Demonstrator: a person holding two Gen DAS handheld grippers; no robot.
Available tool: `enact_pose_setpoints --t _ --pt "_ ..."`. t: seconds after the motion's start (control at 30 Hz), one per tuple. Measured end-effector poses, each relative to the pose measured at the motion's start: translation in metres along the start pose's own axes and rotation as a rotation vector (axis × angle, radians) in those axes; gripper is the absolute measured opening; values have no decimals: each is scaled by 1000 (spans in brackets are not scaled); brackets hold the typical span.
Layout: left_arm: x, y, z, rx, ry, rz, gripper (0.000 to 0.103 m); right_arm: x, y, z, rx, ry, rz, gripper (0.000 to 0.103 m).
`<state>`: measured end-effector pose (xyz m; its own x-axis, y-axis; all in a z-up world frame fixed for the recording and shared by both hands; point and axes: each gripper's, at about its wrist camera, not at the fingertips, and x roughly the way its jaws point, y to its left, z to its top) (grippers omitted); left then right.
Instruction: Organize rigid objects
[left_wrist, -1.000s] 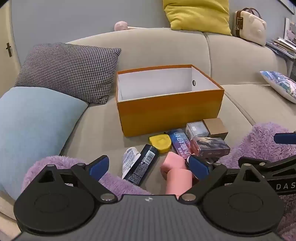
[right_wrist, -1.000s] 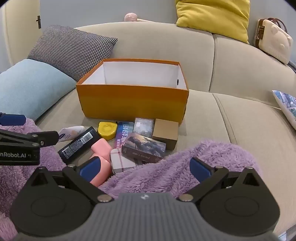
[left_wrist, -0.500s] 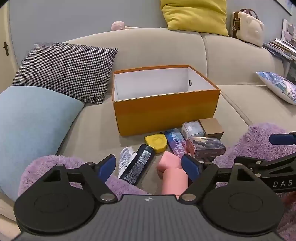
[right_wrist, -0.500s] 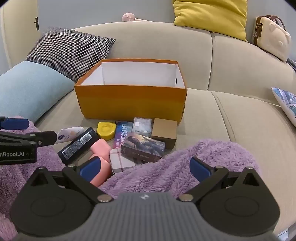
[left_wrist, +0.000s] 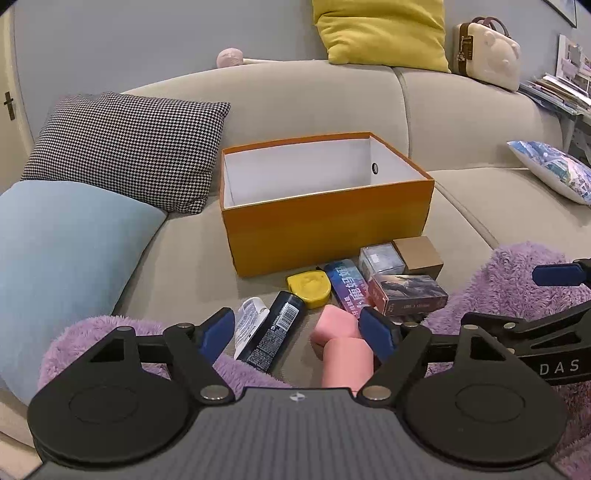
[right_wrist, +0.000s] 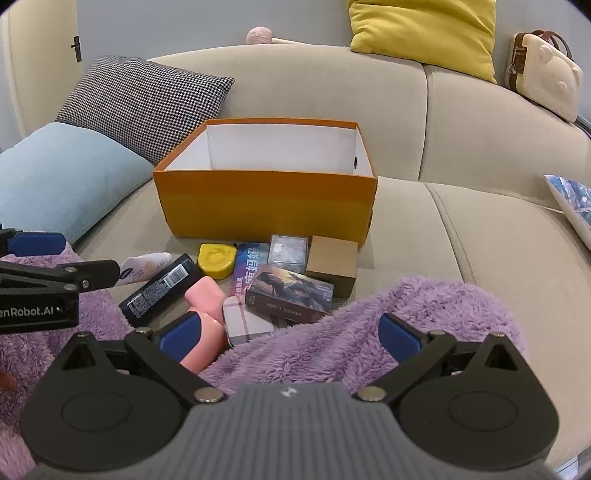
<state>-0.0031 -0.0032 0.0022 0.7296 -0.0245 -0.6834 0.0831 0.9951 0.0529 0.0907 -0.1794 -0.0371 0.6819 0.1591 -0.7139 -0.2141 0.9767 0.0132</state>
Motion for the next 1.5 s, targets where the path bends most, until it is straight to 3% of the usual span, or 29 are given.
enact_pose_setpoints --t 1.3,1.5 --pt "-2 -1 -1 -1 -5 -12 90 1 2 1 -16 13 7 101" --pt "3 -1 -2 -5 19 -59 81 5 1 0 -9 32 24 101"
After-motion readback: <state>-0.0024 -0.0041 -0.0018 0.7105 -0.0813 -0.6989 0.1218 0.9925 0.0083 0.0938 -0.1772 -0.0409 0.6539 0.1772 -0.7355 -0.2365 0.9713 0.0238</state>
